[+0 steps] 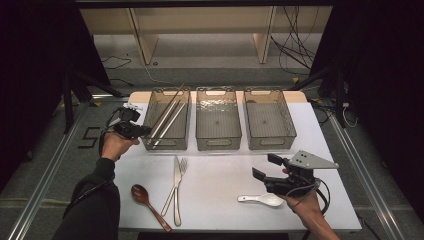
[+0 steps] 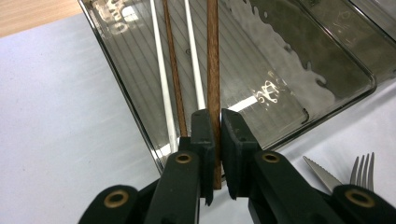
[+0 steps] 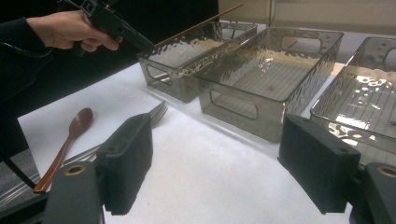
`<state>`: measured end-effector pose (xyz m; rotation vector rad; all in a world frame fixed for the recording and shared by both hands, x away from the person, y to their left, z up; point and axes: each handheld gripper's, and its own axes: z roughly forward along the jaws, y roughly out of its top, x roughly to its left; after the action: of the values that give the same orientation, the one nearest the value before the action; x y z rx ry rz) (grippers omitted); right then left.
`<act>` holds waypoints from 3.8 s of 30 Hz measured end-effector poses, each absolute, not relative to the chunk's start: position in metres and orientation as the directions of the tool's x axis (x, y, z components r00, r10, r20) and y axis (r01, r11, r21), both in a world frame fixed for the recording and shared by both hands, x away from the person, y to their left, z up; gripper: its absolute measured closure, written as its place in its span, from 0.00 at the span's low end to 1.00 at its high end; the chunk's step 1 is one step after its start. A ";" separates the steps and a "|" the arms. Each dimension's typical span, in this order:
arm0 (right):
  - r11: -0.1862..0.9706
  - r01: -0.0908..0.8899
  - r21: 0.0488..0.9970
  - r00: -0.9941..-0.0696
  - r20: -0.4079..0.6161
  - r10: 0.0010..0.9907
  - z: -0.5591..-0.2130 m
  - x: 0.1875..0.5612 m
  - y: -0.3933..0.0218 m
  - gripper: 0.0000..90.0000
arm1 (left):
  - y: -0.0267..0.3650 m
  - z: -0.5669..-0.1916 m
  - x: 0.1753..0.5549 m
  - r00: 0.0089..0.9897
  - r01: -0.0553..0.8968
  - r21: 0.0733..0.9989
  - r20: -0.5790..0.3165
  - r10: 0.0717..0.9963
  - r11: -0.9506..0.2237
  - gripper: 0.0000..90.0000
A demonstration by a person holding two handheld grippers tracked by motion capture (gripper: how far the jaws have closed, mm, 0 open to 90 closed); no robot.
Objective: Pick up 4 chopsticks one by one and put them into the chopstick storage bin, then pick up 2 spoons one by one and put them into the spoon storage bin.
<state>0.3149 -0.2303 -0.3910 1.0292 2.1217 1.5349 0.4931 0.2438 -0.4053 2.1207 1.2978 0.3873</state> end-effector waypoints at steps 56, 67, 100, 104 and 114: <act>0.161 0.356 0.920 -0.686 0.141 0.714 -0.390 0.314 -0.231 0.30 | 0.195 -0.379 0.408 0.708 0.625 0.540 -0.088 0.700 -0.564 0.27; 0.162 0.358 0.920 -0.688 0.142 0.712 -0.390 0.314 -0.229 0.30 | 0.197 -0.394 0.386 0.779 0.567 0.499 -0.068 0.623 -0.655 0.24; 0.150 0.371 0.916 -0.673 0.154 0.724 -0.392 0.315 -0.234 0.30 | 0.192 -0.416 0.366 0.858 0.486 0.379 -0.035 0.513 -0.787 0.22; 0.153 0.371 0.916 -0.673 0.152 0.724 -0.392 0.315 -0.234 0.30 | 0.192 -0.418 0.363 0.868 0.473 0.364 -0.032 0.496 -0.803 0.22; 0.154 0.367 0.917 -0.677 0.150 0.721 -0.392 0.316 -0.234 0.30 | 0.189 -0.428 0.356 0.886 0.446 0.324 -0.031 0.462 -0.834 0.22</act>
<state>0.3163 -0.2338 -0.3918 1.0456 2.1134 1.5299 0.3558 0.1889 -0.4279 2.7302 0.6767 0.0686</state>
